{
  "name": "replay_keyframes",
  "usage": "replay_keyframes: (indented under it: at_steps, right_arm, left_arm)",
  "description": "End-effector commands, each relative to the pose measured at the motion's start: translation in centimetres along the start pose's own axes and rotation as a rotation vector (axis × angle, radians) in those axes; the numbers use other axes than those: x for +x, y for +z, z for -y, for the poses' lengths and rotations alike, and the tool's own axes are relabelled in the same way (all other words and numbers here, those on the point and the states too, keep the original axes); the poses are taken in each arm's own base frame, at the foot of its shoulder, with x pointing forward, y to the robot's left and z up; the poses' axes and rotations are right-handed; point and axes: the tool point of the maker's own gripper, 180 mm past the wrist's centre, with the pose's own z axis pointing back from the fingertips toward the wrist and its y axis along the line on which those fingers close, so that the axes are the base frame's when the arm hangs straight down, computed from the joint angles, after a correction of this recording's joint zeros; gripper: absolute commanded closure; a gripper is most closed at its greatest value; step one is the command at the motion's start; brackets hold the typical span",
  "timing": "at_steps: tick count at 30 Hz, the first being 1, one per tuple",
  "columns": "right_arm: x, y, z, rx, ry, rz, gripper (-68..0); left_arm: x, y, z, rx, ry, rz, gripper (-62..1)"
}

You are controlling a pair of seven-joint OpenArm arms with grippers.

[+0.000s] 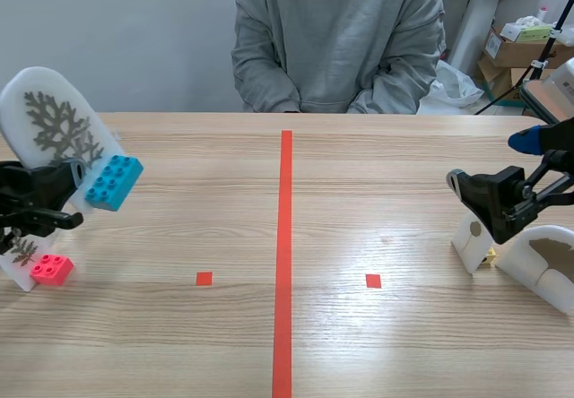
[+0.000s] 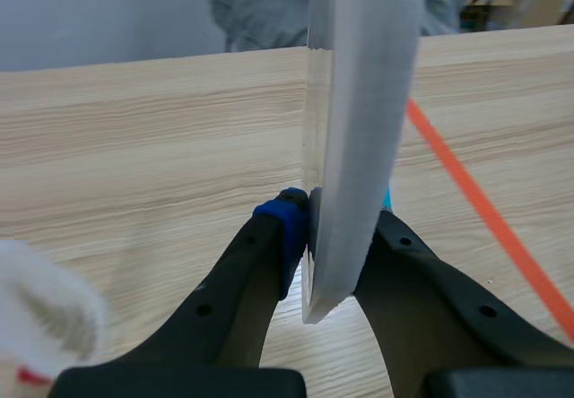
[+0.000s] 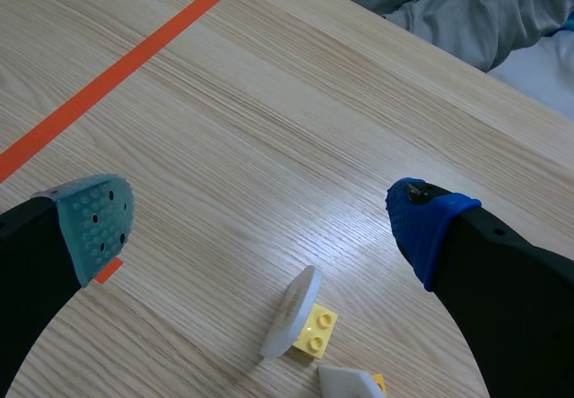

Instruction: Do the leaf sorting experiment

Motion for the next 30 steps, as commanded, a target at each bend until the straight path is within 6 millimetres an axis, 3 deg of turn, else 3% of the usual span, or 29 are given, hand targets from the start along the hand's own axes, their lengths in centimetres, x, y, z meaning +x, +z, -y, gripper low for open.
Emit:
replay_keyframes:
  at_steps: [1, 11, 19, 24, 27, 30]
  right_arm:
    - [1.4, 0.2, 0.8, -0.017, 0.015, 0.036, -57.8]
    - [1.5, 0.2, 0.8, -0.017, 0.015, 0.041, -57.8]
    - [1.6, 0.2, 0.8, -0.017, 0.015, 0.050, -57.8]
    - [1.6, 0.2, 0.8, -0.017, 0.015, 0.051, -57.8]
    - [1.6, 0.2, 0.8, -0.017, 0.015, 0.051, -57.8]
    - [1.6, 0.2, 0.8, -0.017, 0.015, 0.051, -57.8]
  left_arm:
    - [-0.2, 0.0, -0.6, 0.033, 0.003, 0.002, -4.2]
    - [-5.8, 1.0, -4.2, 0.186, 0.036, -0.103, -4.2]
    - [-8.6, 1.5, -3.8, 0.204, 0.059, -0.153, -4.2]
    - [-9.1, 1.5, -3.5, 0.207, 0.061, -0.157, -4.8]
    - [-9.1, 1.4, -3.3, 0.208, 0.061, -0.155, -12.7]
    - [-9.1, 1.4, -3.3, 0.207, 0.060, -0.155, -25.5]
